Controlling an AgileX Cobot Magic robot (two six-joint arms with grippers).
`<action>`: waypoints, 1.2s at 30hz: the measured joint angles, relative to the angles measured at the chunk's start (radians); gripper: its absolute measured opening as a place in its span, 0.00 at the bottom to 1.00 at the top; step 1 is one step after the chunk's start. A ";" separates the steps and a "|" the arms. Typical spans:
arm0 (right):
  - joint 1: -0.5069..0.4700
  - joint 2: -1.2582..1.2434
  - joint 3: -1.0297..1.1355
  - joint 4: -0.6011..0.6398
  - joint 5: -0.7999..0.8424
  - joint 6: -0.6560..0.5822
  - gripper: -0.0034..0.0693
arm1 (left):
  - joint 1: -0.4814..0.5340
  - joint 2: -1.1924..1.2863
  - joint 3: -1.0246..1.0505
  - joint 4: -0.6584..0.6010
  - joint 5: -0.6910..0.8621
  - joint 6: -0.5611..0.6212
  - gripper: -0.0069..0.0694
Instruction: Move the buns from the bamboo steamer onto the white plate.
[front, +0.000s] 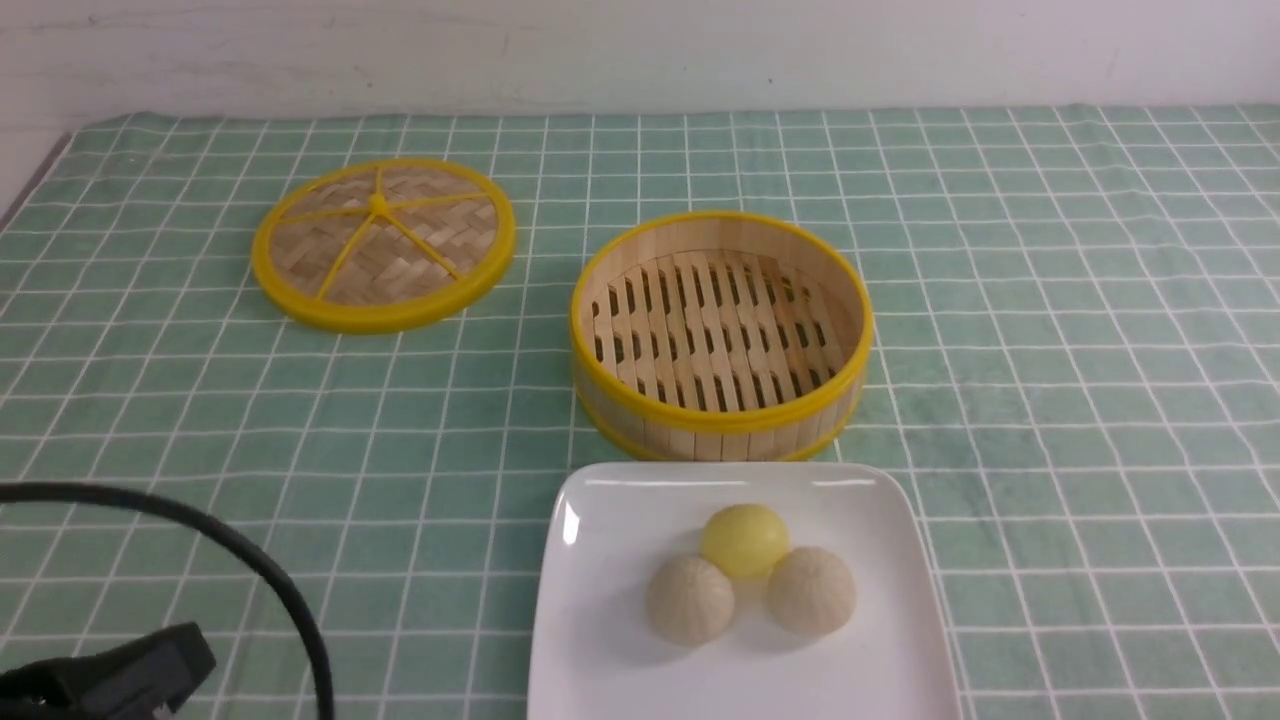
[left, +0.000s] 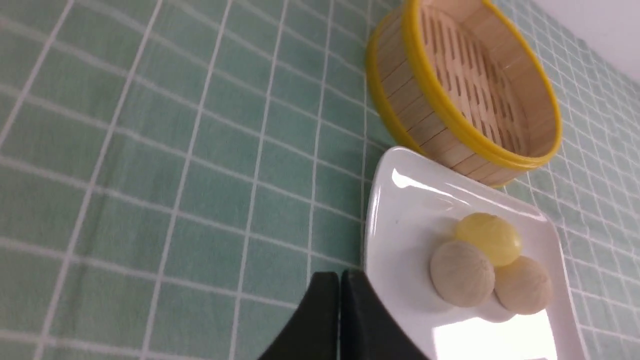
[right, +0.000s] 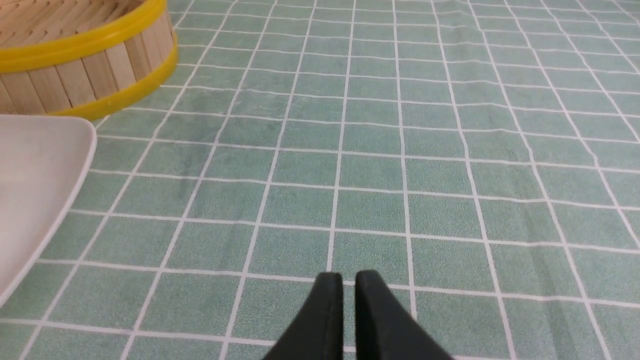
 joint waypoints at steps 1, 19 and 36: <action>0.000 0.000 0.000 0.000 0.000 0.001 0.14 | 0.000 0.000 -0.006 -0.009 -0.001 0.081 0.10; 0.000 0.000 0.000 0.001 0.002 0.003 0.16 | 0.000 0.000 -0.011 -0.293 -0.051 0.422 0.10; 0.000 0.000 0.000 0.001 0.002 0.003 0.18 | 0.000 -0.006 0.019 -0.127 -0.127 0.418 0.12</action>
